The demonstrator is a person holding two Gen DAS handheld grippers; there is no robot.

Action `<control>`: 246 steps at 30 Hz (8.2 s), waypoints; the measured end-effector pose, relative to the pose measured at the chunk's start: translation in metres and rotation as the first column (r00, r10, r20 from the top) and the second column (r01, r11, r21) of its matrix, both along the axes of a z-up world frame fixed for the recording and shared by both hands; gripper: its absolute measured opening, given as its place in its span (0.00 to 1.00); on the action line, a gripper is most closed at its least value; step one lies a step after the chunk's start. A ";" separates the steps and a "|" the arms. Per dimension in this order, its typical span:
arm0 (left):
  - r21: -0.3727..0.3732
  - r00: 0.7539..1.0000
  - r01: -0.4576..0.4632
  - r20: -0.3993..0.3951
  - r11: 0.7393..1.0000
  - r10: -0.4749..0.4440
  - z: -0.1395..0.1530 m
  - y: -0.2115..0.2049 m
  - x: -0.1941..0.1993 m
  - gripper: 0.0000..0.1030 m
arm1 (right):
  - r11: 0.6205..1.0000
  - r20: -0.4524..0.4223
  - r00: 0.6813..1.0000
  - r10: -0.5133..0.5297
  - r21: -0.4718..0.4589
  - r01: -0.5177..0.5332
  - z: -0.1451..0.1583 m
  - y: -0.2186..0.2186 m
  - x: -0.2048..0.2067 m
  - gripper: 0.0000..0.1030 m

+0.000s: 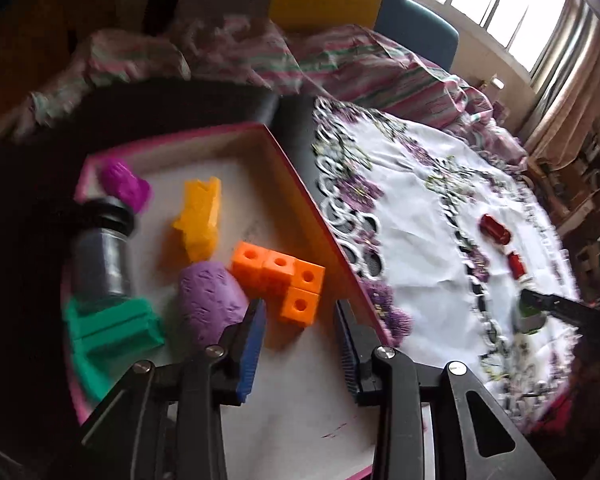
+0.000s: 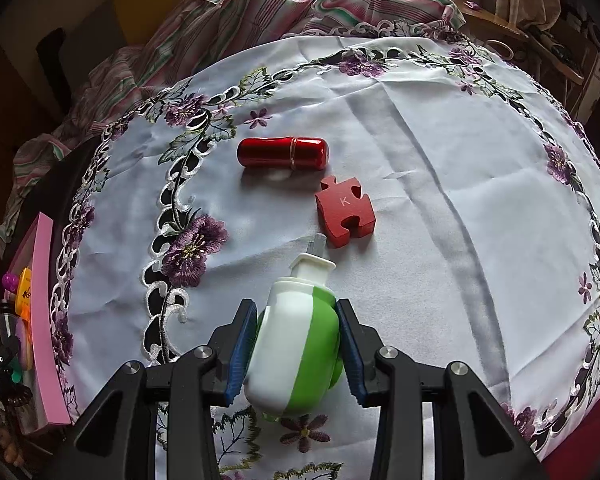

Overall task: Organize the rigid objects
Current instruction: 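Lift the left gripper out of the tray while the right gripper holds the plug, then carry the plug device into the tray and open the right gripper, then move both grippers back over the red cylinder and red puzzle piece, then grasp the red K puzzle piece with the right gripper, then grasp the red metal cylinder with the left gripper, then carry the red cylinder into the tray and open the left gripper while the right gripper holds the puzzle piece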

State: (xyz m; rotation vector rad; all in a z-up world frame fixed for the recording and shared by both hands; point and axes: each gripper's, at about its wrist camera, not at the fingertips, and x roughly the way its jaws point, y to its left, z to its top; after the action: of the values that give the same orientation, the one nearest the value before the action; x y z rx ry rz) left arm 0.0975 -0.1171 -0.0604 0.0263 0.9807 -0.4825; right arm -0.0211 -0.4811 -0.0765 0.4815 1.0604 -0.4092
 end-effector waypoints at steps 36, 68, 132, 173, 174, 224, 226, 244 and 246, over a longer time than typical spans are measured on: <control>0.078 0.959 -0.209 0.211 0.975 0.188 0.032 0.048 -0.045 0.35 | 0.992 -0.006 0.997 0.073 -0.099 -0.074 0.004 0.017 0.006 0.37; 0.068 0.944 -0.268 0.220 0.961 0.247 0.035 0.077 -0.050 0.36 | 0.987 0.110 0.982 0.155 -0.059 -0.150 0.022 0.038 0.009 0.42; 0.094 0.959 -0.165 0.247 0.982 0.137 0.051 0.049 -0.060 0.36 | 0.881 0.210 0.858 0.469 -0.049 -0.470 0.061 0.144 0.061 0.40; 0.101 0.974 0.130 0.176 0.986 -0.146 0.050 -0.083 -0.055 0.43 | 0.998 -0.006 1.000 -0.027 -0.059 0.026 -0.003 -0.065 0.051 0.44; 0.101 0.973 0.137 0.173 0.985 -0.153 0.050 -0.086 -0.055 0.43 | 0.998 -0.013 1.000 -0.020 -0.065 0.019 -0.004 -0.064 0.051 0.44; 0.128 0.897 0.442 -0.034 0.888 -0.441 -0.032 -0.377 0.014 0.98 | 0.942 0.161 0.939 -0.304 -0.094 0.321 0.043 -0.116 0.009 0.31; 0.131 0.905 0.426 -0.051 0.895 -0.423 -0.038 -0.380 0.019 0.98 | 0.944 0.162 0.940 -0.301 -0.091 0.318 0.043 -0.115 0.010 0.31; 0.125 0.927 0.358 0.066 0.925 -0.368 -0.008 -0.290 -0.018 0.73 | 0.990 0.087 0.989 -0.119 -0.069 0.125 0.020 -0.090 0.043 0.31; 0.125 0.933 0.332 0.104 0.935 -0.345 0.005 -0.272 -0.026 0.73 | 0.994 0.077 0.994 -0.072 -0.076 0.078 0.018 -0.082 0.048 0.31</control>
State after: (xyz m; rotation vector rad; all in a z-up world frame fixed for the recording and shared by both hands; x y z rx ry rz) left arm 0.0712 -0.3888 -0.0553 0.3228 0.8804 -0.7375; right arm 0.0273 -0.5629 -0.0583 0.4634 0.9532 -0.4945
